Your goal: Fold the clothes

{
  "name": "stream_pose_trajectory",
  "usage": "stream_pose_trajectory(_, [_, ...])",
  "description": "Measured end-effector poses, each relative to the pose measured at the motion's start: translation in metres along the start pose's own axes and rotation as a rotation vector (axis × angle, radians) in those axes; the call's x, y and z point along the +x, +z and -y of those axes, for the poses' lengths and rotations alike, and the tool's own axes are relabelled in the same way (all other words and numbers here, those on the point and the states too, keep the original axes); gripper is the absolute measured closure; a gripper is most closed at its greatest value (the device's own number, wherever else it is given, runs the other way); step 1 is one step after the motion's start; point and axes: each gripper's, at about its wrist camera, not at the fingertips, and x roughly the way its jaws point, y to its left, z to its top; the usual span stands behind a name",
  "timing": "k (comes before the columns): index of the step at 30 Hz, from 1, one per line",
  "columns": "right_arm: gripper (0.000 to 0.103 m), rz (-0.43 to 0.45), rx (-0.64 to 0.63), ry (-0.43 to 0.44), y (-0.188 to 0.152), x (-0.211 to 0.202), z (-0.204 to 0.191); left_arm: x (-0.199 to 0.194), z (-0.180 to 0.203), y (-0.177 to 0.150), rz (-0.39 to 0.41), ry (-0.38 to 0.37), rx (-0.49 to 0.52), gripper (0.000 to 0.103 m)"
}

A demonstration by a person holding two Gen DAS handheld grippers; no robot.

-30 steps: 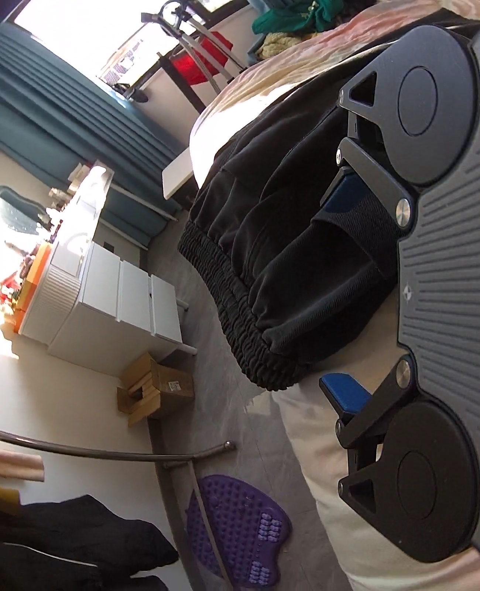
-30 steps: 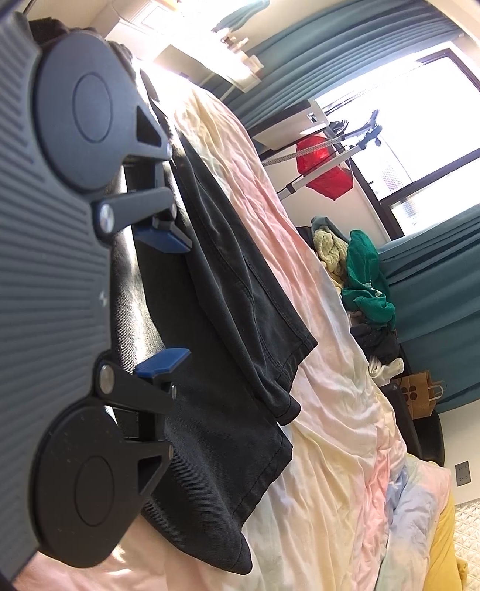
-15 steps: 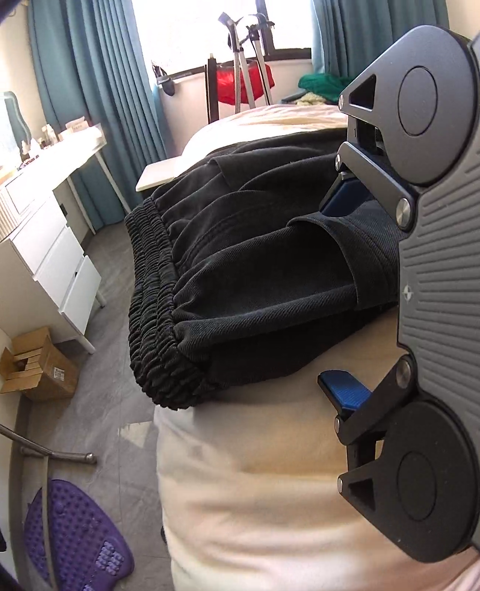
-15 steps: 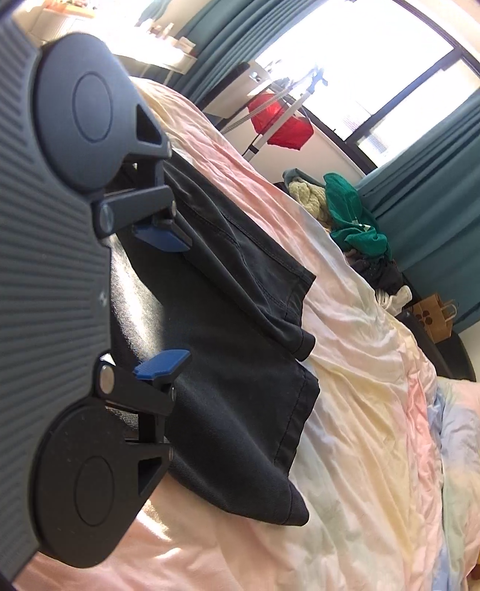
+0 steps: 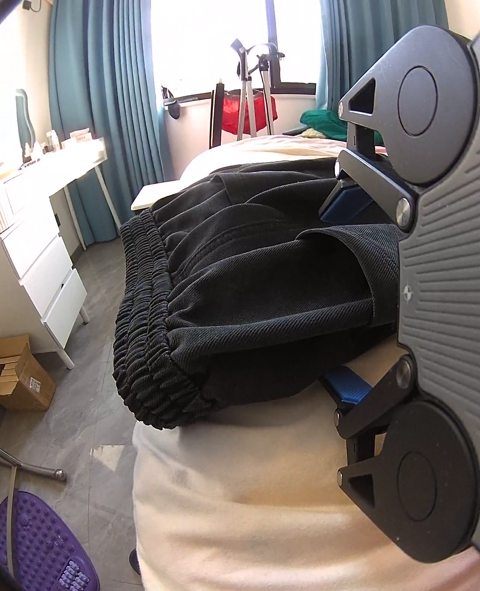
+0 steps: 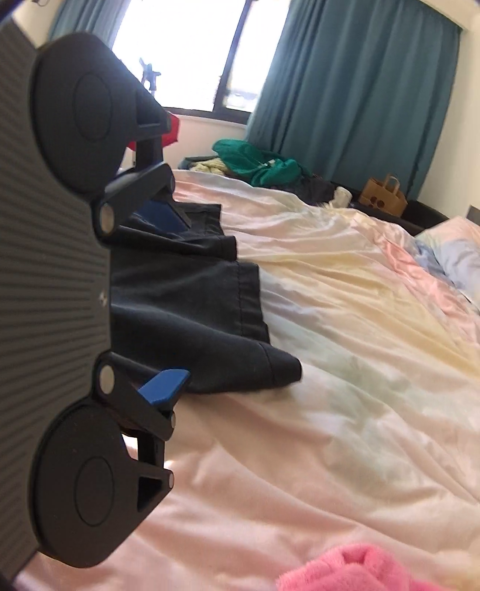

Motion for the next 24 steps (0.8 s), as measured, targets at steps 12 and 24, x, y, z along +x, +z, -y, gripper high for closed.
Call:
stream_pose_trajectory(12, [0.044,-0.043,0.022,-0.127,0.002,0.067,0.013,0.011,-0.003,0.007,-0.012,-0.041,-0.013,0.016])
stream_pose_trajectory(24, [0.097,0.040,-0.139,0.029,0.000,0.047,-0.023,0.023,0.000,0.011,-0.015,-0.024,-0.025,0.014])
